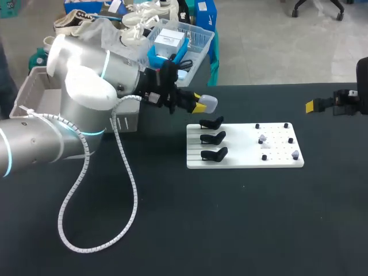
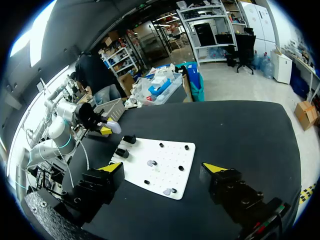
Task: Pick up each earbud case from the left stands, insert the matching earbuds, close the lid, and place the case in the box.
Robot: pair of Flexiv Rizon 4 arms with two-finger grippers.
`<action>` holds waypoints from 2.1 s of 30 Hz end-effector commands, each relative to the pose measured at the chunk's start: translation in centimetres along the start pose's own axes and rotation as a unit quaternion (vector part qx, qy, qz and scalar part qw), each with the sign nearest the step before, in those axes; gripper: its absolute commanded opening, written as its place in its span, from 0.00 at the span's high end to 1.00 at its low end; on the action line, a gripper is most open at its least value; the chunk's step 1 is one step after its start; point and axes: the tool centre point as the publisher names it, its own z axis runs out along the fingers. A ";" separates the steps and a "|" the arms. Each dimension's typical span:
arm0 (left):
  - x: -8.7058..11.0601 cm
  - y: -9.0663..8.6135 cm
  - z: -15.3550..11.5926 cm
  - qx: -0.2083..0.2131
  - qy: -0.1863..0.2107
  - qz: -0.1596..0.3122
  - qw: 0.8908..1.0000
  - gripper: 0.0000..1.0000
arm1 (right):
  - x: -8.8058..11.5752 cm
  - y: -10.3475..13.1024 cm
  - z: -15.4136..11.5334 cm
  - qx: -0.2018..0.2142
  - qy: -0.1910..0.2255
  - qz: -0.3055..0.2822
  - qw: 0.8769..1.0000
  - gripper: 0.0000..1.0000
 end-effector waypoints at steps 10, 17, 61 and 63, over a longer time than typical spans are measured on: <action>-3.6 -6.9 -5.5 0.013 -0.074 0.033 0.997 1.00 | 0.0 0.0 0.0 0.000 0.000 0.000 1.000 0.00; -4.4 -9.7 -6.1 0.011 -0.091 0.056 0.994 1.00 | 0.0 0.0 0.0 0.000 0.000 0.000 1.000 0.00; -6.0 -16.8 -1.8 0.004 -0.173 0.110 0.979 1.00 | 0.0 0.0 0.0 0.000 0.000 0.000 1.000 0.00; -6.0 -16.8 -1.8 0.004 -0.173 0.110 0.979 1.00 | 0.0 0.0 0.0 0.000 0.000 0.000 1.000 0.00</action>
